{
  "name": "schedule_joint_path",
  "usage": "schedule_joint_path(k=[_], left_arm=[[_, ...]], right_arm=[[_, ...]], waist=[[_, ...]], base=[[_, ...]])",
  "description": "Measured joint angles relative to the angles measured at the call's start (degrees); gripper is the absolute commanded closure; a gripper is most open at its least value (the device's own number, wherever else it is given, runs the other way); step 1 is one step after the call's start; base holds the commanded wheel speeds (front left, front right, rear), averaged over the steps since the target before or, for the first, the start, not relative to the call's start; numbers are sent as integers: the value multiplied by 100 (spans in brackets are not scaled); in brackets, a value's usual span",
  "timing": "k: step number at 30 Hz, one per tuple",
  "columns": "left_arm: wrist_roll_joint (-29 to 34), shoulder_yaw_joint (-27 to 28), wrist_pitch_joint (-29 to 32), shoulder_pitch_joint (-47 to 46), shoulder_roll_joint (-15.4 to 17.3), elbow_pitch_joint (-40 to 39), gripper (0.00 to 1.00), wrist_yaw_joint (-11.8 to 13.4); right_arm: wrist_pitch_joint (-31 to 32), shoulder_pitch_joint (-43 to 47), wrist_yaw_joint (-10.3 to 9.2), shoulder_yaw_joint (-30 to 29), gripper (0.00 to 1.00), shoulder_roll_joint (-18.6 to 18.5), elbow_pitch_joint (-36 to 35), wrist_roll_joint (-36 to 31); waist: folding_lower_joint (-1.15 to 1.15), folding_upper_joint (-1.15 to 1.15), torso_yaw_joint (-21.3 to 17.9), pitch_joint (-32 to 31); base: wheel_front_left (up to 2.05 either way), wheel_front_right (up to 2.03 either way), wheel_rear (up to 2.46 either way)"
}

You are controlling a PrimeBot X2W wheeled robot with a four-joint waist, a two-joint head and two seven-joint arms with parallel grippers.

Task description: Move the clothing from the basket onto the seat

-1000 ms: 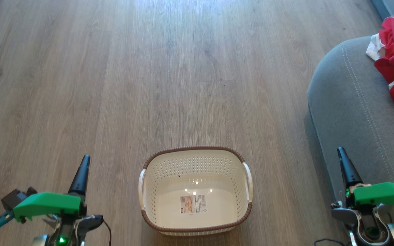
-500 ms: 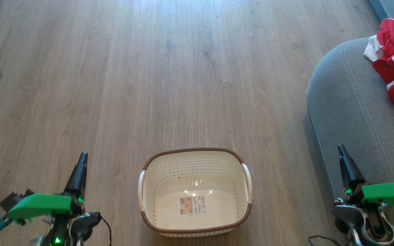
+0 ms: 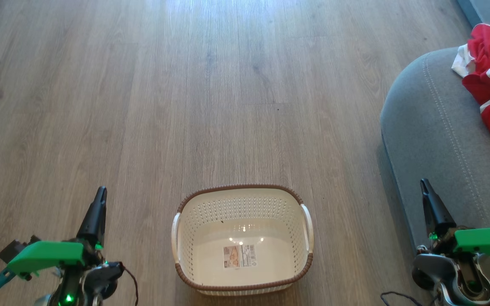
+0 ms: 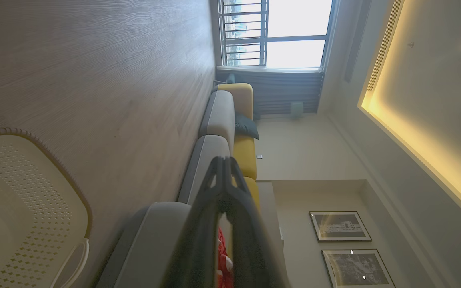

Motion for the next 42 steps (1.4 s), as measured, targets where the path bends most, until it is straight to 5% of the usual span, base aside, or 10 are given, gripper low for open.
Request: schedule_joint_path(k=[42], left_arm=[[0, 2, 0, 1, -2, -2, 100, 0]], right_arm=[[0, 0, 0, -1, 100, 0, -1, 0]], waist=[[0, 0, 0, 0]], base=[[0, 0, 0]])
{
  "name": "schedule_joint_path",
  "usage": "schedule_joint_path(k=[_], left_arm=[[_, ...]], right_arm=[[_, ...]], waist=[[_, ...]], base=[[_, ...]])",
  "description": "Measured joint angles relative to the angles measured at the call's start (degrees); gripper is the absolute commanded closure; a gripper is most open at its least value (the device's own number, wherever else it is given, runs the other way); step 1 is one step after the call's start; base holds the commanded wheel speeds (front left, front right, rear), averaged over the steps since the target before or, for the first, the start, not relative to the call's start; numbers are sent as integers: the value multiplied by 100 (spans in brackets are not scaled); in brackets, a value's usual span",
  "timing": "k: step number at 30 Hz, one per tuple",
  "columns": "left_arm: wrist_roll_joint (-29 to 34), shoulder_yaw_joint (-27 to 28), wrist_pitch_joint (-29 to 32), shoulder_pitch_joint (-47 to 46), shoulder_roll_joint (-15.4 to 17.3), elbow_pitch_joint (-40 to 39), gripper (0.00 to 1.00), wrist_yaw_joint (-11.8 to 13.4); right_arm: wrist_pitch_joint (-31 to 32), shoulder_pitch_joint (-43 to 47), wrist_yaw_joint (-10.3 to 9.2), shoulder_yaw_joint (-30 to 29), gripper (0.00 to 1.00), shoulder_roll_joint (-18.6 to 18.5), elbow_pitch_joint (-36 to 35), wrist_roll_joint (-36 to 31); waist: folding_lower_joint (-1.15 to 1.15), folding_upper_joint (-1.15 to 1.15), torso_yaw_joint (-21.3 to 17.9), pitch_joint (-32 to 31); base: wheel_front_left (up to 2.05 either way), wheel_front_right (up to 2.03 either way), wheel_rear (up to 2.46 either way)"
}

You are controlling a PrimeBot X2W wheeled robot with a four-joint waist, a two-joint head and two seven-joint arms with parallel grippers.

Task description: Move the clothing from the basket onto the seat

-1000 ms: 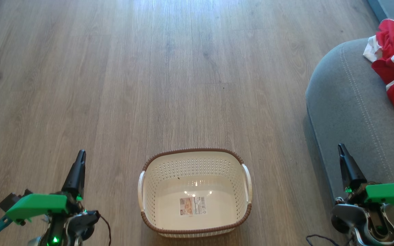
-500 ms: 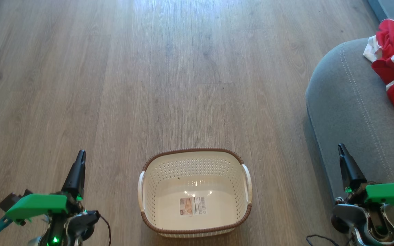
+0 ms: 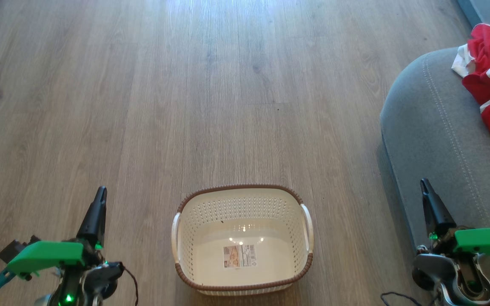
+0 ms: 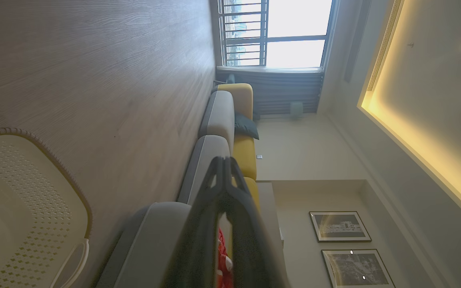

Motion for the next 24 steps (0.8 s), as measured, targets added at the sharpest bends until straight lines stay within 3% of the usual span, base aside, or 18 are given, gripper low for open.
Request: schedule_joint_path(k=[24], left_arm=[[0, 0, 0, 0, -1, 0, 100, 0]], right_arm=[[0, 0, 0, 0, 100, 0, 0, 0]], waist=[[0, 0, 0, 0]], base=[[0, 0, 0]])
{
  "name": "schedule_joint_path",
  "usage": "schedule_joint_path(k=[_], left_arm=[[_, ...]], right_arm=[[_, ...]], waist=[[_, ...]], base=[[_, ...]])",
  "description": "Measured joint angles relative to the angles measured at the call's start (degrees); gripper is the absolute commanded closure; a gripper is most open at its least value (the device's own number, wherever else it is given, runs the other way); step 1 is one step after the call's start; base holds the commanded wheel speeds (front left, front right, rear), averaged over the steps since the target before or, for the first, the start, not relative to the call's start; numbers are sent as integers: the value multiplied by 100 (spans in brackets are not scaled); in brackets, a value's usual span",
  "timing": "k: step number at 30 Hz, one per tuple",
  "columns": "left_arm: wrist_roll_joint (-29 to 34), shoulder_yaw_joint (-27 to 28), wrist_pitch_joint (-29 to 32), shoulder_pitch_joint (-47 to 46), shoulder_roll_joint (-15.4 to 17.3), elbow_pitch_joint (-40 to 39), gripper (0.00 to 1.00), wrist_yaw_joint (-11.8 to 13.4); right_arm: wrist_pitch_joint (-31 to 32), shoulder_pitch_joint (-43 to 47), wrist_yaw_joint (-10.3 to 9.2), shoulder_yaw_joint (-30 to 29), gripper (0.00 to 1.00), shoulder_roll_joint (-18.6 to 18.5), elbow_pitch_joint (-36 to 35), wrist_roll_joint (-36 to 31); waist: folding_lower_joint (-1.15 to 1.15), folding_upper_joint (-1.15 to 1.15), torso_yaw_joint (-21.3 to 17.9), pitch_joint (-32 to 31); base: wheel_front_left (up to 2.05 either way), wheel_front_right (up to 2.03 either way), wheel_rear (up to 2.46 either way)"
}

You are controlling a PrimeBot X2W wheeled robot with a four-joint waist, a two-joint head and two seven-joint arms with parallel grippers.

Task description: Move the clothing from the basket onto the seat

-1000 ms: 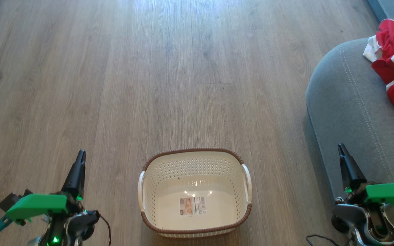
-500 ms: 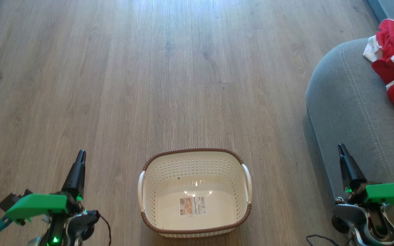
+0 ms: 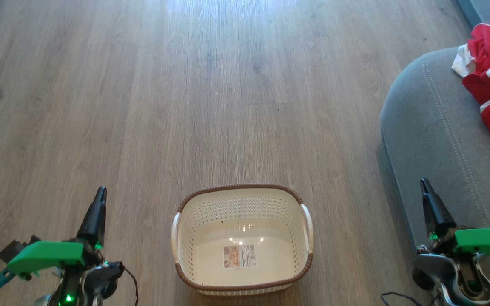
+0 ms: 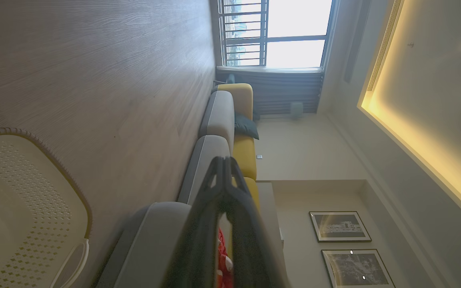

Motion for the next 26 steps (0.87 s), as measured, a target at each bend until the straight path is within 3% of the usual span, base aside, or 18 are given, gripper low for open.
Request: schedule_joint_path(k=[26], left_arm=[[0, 0, 0, 0, 0, 0, 100, 0]], right_arm=[[0, 0, 0, 0, 100, 0, 0, 0]], waist=[[0, 0, 0, 0]], base=[[0, 0, 0]])
